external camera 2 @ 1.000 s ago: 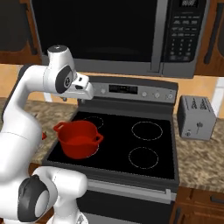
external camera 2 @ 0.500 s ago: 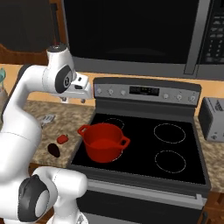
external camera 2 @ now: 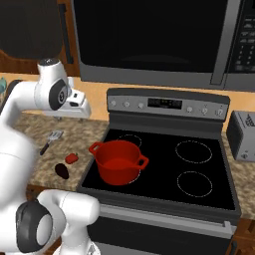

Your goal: Put the bell pepper and avocado in the pot. Retrieve the spatula and lightly stir the vegetables in the pot.

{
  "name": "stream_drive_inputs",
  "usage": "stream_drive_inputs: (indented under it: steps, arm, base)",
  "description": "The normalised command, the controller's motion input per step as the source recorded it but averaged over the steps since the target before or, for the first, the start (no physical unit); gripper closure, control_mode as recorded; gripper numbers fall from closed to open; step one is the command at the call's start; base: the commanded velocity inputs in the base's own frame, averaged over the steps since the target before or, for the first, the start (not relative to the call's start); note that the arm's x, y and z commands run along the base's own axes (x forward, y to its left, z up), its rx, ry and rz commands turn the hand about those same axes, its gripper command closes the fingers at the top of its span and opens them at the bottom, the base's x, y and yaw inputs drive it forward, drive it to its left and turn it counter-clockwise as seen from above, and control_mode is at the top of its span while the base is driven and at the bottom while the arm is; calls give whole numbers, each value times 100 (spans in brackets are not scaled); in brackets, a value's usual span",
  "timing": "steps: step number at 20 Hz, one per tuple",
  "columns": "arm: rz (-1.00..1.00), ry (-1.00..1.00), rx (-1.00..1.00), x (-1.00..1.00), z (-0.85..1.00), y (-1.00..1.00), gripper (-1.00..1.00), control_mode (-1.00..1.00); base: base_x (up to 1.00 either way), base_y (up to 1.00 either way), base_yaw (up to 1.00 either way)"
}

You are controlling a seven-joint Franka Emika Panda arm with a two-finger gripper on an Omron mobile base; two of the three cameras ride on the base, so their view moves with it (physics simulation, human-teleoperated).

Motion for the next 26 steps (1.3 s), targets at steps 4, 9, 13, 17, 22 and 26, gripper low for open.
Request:
stream_drive_inputs:
  steps: [4, 9, 13, 17, 22, 26]
  arm:
    - [8, 15, -9, -2, -69, 80, -100, -100]
    - [7, 23, -11, 0, -79, 68, -100, -100]
    - [6, 24, -5, 0, -76, 21, -100, -100]
    - [4, 21, 0, 0, -72, 0, -100, -100]
    - [5, 12, 0, 0, -68, 0, -100, -100]
    - [6, 6, 0, 5, -65, 0, -100, -100]
  base:
    - [0, 0, 0]
    - [0, 0, 0]
    - [0, 0, 0]
    - [0, 0, 0]
    - [0, 0, 0]
    - [0, 0, 0]
